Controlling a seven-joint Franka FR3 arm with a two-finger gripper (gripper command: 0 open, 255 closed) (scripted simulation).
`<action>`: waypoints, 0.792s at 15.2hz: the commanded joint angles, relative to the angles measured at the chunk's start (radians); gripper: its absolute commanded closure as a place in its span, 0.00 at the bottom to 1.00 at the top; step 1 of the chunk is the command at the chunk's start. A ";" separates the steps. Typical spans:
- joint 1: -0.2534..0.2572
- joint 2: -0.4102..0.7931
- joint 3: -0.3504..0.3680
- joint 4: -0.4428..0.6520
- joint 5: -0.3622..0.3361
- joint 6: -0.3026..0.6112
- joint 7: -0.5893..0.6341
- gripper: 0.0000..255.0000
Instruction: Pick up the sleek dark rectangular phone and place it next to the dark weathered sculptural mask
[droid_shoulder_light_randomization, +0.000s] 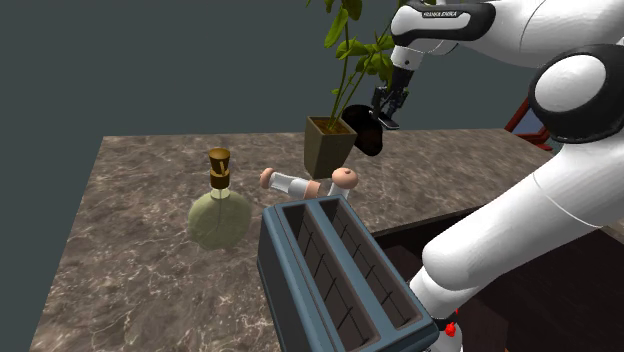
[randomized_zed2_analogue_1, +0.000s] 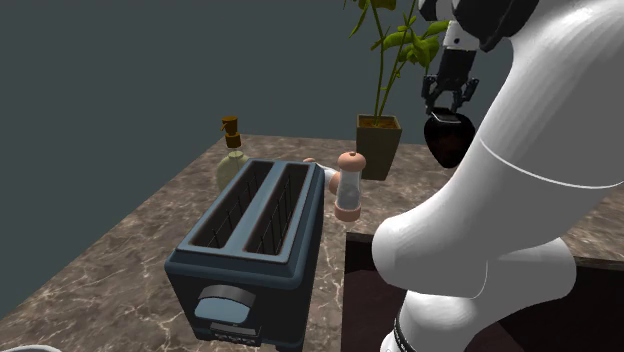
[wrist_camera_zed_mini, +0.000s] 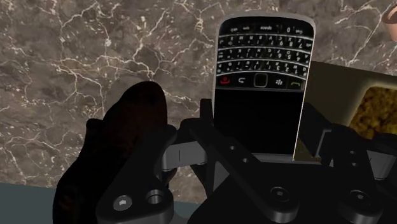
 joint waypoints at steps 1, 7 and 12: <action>-0.021 0.007 -0.031 0.015 -0.006 -0.008 -0.052 1.00; -0.082 0.068 -0.122 0.083 -0.010 -0.021 -0.205 1.00; -0.136 0.150 -0.195 0.174 0.007 -0.037 -0.337 1.00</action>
